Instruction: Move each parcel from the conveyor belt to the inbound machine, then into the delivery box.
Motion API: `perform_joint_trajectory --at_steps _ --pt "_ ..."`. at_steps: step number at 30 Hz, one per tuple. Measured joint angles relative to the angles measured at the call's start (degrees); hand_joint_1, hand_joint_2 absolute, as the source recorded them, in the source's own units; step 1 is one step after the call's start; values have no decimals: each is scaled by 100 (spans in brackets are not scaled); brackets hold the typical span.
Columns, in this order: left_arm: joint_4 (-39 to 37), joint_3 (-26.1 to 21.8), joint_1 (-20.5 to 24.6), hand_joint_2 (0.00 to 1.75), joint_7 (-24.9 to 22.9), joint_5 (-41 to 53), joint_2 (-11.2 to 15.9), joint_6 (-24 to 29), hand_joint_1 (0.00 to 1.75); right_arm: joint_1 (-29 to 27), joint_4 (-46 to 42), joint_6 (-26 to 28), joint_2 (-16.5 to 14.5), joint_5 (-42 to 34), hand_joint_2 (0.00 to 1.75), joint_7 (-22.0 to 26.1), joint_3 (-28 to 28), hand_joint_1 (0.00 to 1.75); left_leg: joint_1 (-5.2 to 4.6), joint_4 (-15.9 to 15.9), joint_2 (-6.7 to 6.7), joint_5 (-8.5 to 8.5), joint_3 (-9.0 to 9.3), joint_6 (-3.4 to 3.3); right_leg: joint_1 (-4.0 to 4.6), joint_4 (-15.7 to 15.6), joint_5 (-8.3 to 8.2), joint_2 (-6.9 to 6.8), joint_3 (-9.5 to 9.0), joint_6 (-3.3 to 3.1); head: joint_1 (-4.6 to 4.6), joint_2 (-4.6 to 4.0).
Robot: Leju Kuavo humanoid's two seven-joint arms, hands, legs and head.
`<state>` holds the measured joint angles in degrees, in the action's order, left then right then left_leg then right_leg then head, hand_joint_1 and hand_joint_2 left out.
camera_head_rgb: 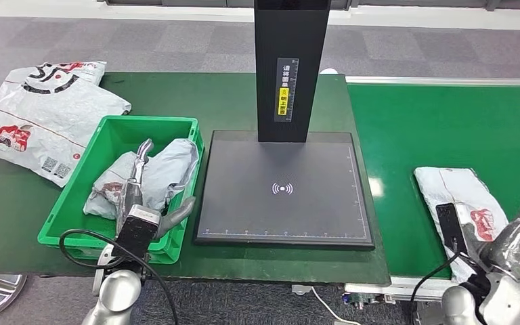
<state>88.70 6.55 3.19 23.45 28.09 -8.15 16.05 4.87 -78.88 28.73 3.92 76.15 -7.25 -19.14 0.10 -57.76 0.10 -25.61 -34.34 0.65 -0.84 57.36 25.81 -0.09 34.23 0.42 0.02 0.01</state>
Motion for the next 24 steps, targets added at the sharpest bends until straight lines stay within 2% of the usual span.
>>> perform_joint_trajectory --at_steps 7,14,19,24 --pt "83 18 -1 175 -17 2 -39 -116 0 327 688 -620 356 222 175 -236 -150 0 -5 -2 2 3 2 -8 -4 -1 -1 -1 -4 2 -1 1" --pt "128 18 -1 175 -45 2 -51 -134 0 383 1102 -863 377 142 175 -458 -246 0 -4 -2 -2 3 2 -7 -3 1 0 1 -3 2 0 -1" --pt "131 18 -1 175 -48 2 -56 -134 0 437 1262 -961 377 84 175 -480 -291 0 -4 -2 -2 2 1 -8 -3 1 3 0 -3 4 0 -1" --pt "127 18 2 175 -51 2 -55 -132 0 596 1634 -1047 377 -311 175 -364 -299 0 -5 -2 -1 1 2 -9 -4 0 2 0 -4 5 0 1"
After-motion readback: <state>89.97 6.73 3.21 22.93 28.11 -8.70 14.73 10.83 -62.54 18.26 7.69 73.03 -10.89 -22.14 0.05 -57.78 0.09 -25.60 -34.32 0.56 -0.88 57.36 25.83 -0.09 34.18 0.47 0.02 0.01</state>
